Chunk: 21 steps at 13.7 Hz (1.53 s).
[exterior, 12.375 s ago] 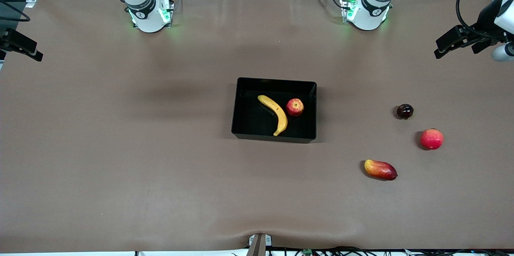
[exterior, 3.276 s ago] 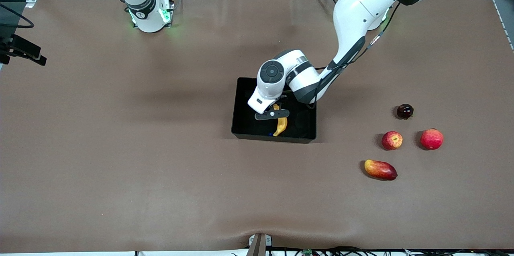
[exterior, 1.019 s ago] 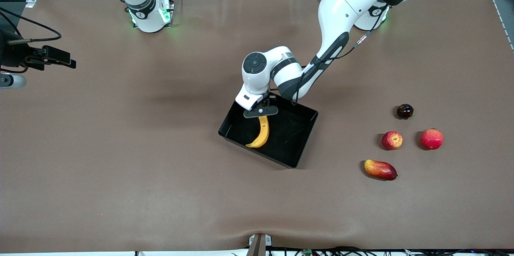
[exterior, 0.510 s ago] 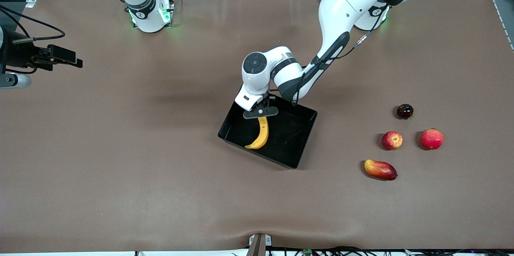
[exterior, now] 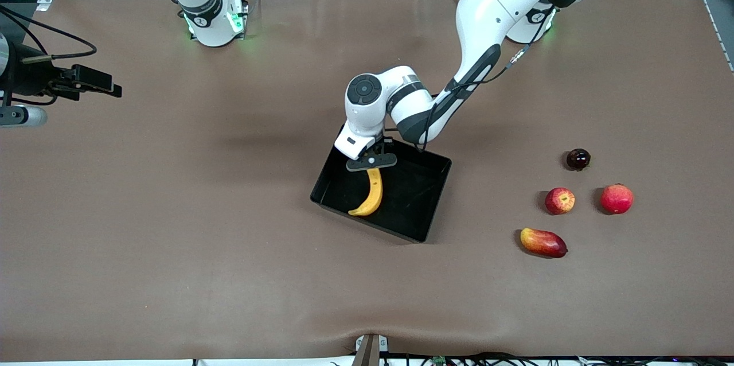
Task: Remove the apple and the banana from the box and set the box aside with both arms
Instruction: 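Carry the banana to the fruits while the right gripper reaches the box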
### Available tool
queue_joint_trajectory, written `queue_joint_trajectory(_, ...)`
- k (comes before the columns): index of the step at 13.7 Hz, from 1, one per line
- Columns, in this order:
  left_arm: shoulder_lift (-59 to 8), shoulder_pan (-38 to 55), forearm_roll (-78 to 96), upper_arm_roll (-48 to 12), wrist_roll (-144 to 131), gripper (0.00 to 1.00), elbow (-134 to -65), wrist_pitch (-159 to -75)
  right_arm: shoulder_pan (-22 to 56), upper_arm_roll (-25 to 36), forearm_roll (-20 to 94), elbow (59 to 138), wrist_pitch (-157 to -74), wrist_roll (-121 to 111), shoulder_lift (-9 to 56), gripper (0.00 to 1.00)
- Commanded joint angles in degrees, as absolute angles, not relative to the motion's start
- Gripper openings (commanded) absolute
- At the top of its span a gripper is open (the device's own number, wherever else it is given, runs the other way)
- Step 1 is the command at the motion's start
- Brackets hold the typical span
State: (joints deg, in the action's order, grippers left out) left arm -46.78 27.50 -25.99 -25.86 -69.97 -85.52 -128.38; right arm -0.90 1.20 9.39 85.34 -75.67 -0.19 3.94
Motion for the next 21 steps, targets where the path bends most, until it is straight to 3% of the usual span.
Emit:
queue_joint_trajectory(1,-43.2,27.5,-26.9,-25.9,-71.5,0.00,-86.0,-124.9,-0.7,1.2,10.3,85.5,-75.8,1.1,4.0,1.00)
queue_joint_trajectory(8,-32.4,26.5,-21.7,-26.1,-70.8,0.00,-86.0,-120.2,1.7,1.2,10.4,85.4,-77.2,3.1,4.0,1.00)
queue_joint_trajectory(13,-25.0,15.9,-16.0,-26.3,-65.7,0.00,-86.7,-112.8,9.1,1.1,11.6,85.3,-82.7,10.8,6.4,1.00)
queue_joint_trajectory(16,-25.0,10.1,-16.2,-26.1,-62.2,0.00,-87.4,-106.6,11.9,1.2,15.5,85.3,-86.0,11.2,10.4,1.00)
queue_joint_trajectory(21,-26.3,-0.1,-23.8,-25.8,-62.5,0.00,-93.6,-106.2,20.7,1.2,15.4,85.5,-95.4,20.7,17.3,1.00)
